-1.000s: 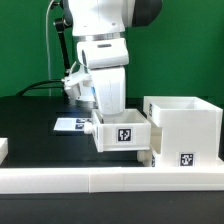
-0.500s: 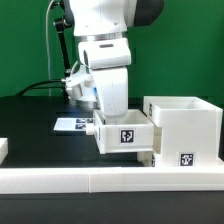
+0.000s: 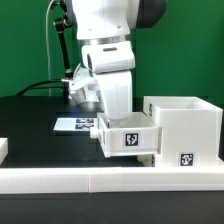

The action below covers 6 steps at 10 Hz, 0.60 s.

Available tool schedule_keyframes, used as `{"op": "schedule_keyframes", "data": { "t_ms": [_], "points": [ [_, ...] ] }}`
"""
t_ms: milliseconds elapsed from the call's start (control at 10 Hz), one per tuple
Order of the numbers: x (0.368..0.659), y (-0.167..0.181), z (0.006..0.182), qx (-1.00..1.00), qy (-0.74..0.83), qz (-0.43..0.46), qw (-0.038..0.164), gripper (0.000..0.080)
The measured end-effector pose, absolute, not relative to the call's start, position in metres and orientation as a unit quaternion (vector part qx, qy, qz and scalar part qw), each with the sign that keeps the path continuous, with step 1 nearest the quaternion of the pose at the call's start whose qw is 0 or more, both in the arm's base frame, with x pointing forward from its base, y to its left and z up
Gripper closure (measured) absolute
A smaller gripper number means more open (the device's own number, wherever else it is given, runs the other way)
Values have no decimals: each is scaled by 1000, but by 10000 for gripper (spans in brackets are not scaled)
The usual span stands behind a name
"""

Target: Assemble drawer

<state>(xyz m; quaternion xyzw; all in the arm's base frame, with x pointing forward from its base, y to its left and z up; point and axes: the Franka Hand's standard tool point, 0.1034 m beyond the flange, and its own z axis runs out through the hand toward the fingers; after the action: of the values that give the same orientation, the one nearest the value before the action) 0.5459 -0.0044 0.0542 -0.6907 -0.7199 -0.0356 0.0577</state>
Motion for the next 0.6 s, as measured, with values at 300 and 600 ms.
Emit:
{"op": "schedule_keyframes", "data": {
  "t_ms": [300,600],
  "points": [
    [546,0,55,-691,-720,-36,58,758],
    [546,2,55,-694,-717,-34,56,758]
  ]
}}
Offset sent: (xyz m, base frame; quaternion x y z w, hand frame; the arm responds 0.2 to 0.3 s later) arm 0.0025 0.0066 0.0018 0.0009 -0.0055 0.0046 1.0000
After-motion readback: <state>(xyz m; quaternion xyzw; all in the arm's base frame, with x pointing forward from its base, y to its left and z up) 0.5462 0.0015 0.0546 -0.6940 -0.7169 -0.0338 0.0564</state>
